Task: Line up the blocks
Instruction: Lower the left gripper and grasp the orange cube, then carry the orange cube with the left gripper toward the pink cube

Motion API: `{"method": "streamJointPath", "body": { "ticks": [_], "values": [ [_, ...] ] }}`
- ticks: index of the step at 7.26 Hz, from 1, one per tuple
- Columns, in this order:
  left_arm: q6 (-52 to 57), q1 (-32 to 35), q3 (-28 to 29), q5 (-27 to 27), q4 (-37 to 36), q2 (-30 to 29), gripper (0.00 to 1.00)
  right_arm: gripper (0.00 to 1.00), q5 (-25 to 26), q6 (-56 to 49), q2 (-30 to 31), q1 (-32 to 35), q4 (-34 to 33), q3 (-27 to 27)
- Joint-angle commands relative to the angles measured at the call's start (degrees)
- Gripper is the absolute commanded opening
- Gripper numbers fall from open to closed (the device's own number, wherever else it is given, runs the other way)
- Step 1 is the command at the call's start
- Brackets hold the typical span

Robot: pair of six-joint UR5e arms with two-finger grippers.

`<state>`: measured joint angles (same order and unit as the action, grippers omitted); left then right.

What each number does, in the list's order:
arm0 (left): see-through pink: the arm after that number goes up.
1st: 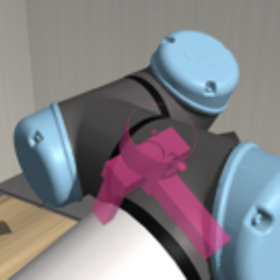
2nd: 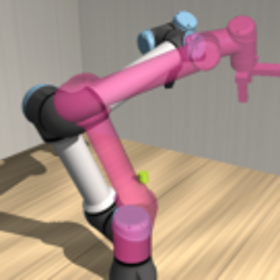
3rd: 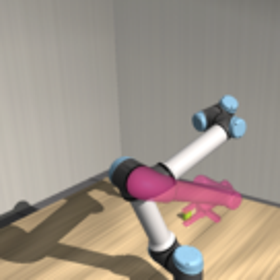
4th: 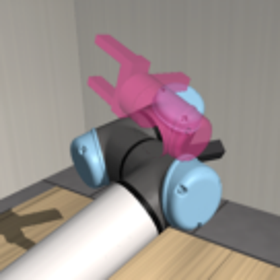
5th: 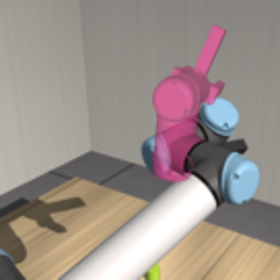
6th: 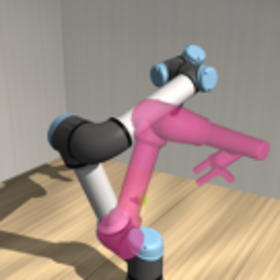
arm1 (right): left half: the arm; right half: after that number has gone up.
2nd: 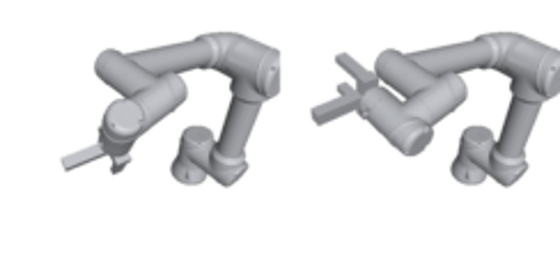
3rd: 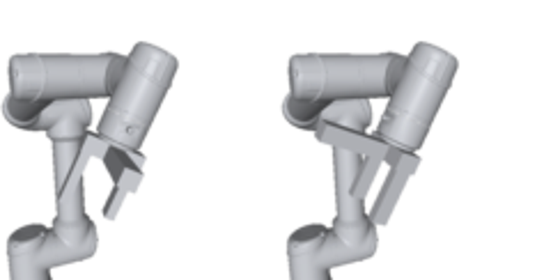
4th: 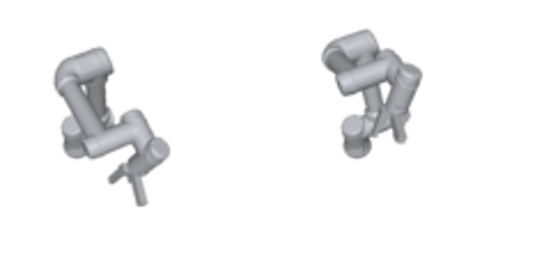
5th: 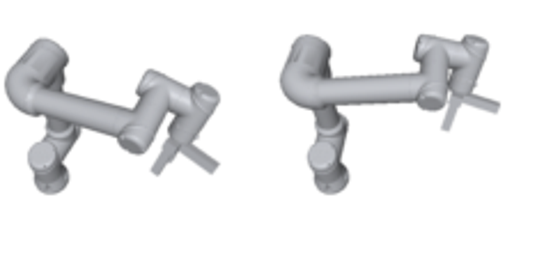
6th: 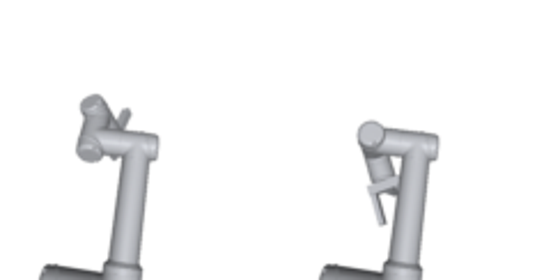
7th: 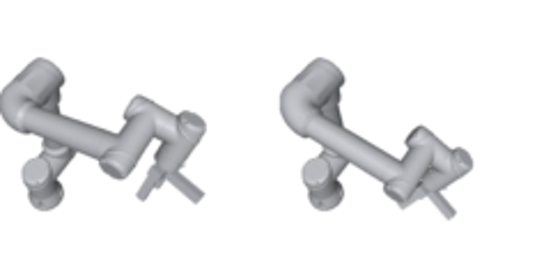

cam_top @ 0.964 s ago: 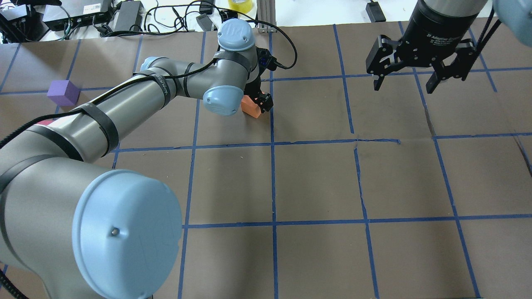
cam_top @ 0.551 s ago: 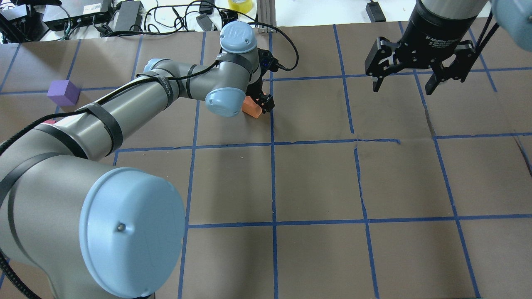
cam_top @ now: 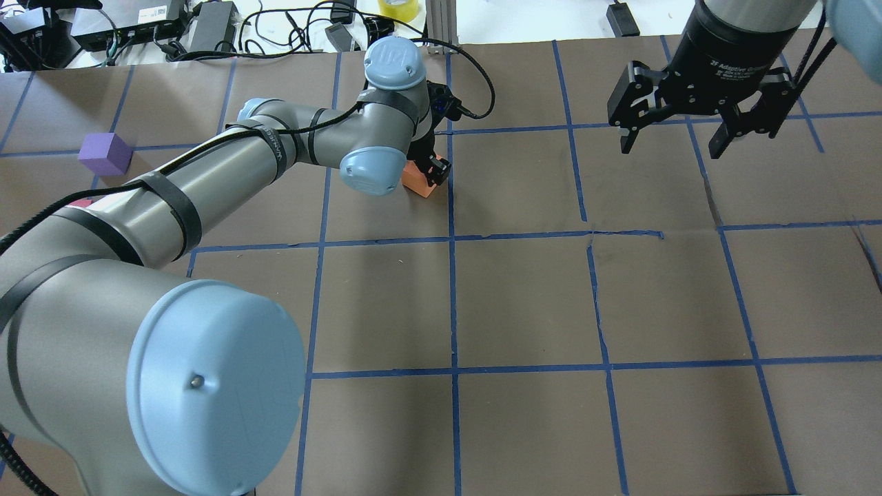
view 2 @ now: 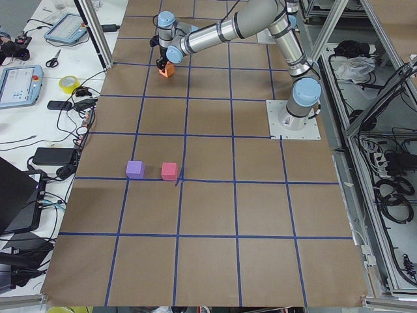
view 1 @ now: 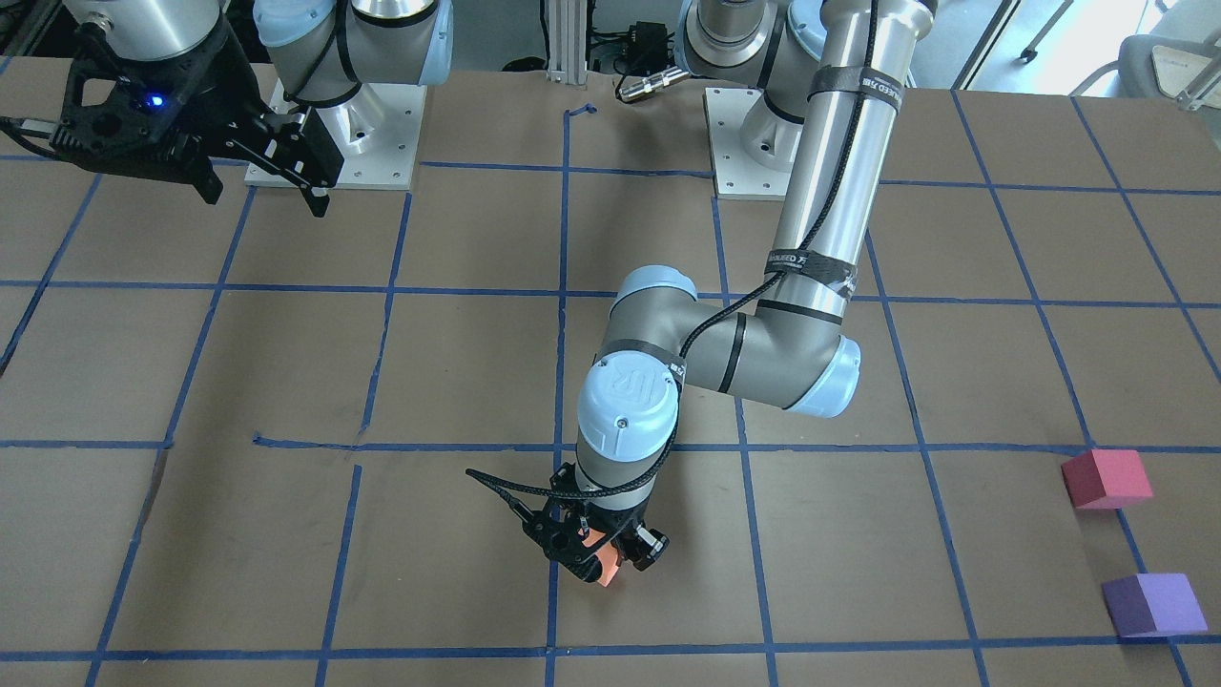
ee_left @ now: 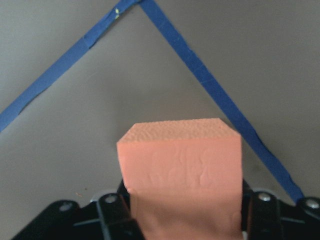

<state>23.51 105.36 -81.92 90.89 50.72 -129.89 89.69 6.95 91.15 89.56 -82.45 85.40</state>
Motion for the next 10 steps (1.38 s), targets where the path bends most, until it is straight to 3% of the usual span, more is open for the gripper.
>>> {"method": "streamJointPath", "body": {
  "ticks": [1,3,6,7,8,10],
  "values": [
    [-1.35,-3.73,-0.87,0.51,0.08,3.14,0.35,1.0,0.3,-0.27,-0.27,-0.09,-2.6,0.12],
    [-10.73,-9.89,-2.44,0.86,0.7,7.0,0.37,1.0,-0.39,0.08,0.16,0.0,-3.15,0.03],
    [-10.42,-22.78,-2.37,0.43,8.14,10.27,0.37,1.0,0.31,0.26,0.61,0.0,-2.54,0.29],
    [-7.98,-26.31,-3.06,0.43,8.26,10.62,0.21,1.0,0.39,0.26,0.61,0.0,-2.19,0.29],
    [-6.39,-28.96,-3.33,0.34,8.35,10.62,0.2,1.0,0.22,0.34,1.39,0.0,-2.27,0.29],
    [-0.97,-37.29,-1.76,0.61,13.68,11.15,0.02,1.0,0.22,0.17,1.84,0.0,-2.45,0.82]
  ]
}}
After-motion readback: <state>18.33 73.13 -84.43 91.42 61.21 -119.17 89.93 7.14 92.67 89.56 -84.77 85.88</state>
